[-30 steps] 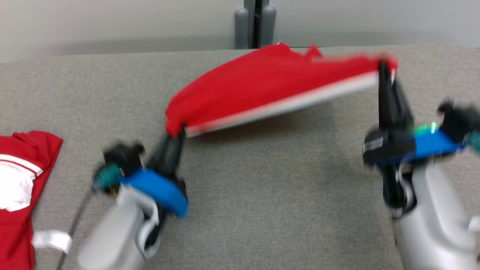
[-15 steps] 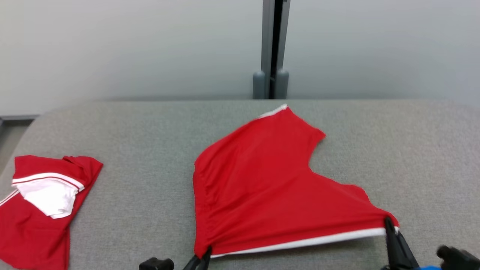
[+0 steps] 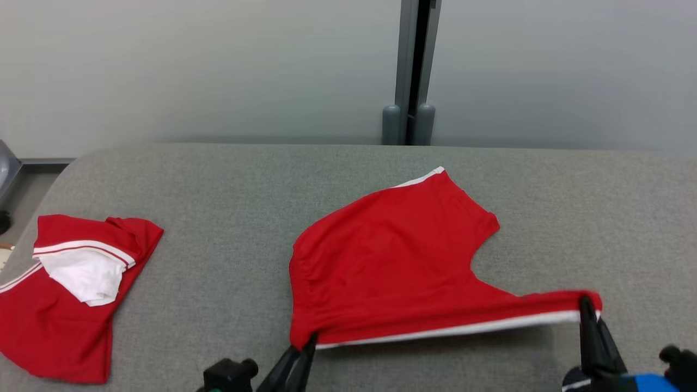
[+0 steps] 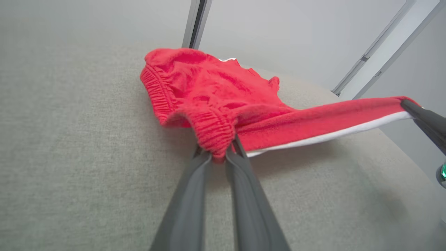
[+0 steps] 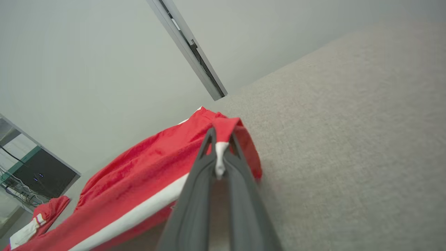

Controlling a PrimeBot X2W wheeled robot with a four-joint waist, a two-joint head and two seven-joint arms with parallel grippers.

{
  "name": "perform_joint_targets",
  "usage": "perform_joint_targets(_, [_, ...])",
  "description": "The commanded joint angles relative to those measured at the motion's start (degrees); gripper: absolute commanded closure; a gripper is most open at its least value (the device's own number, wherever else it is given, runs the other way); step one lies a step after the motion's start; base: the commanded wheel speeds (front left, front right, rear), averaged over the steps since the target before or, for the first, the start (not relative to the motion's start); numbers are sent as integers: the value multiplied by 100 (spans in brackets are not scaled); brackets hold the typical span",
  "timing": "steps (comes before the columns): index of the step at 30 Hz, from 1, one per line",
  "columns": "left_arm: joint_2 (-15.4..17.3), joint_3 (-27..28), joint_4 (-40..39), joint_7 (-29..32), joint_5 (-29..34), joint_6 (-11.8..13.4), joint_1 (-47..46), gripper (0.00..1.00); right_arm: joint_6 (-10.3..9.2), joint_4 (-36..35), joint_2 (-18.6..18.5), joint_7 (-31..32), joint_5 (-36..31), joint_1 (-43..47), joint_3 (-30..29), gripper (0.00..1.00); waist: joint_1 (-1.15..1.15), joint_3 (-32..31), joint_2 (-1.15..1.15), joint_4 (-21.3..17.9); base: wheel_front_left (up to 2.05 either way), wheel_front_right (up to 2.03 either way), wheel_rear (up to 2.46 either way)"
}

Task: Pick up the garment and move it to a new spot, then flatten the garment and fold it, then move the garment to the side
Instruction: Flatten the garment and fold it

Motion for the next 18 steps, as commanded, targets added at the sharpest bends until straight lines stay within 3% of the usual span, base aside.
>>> perform_joint_targets(1, [4, 74, -68, -17, 29, 19, -213, 100, -1, -11, 6, -30, -28, -302, -20, 100, 1, 160, 0, 74, 0, 0, 0])
perform_joint_targets(10, [-72, -100, -38, -17, -197, 18, -1722, 100, -1, 1203, -13, 168, -587, -2882, -16, 100, 1, 1270, 0, 442, 0, 0, 0])
perform_joint_targets(18, [-221, -268, 412, -17, -518, 18, -2666, 100, -1, 2178, 17, 181, -1110, -4353, 35, 100, 1, 1884, 0, 619, 0, 0, 0])
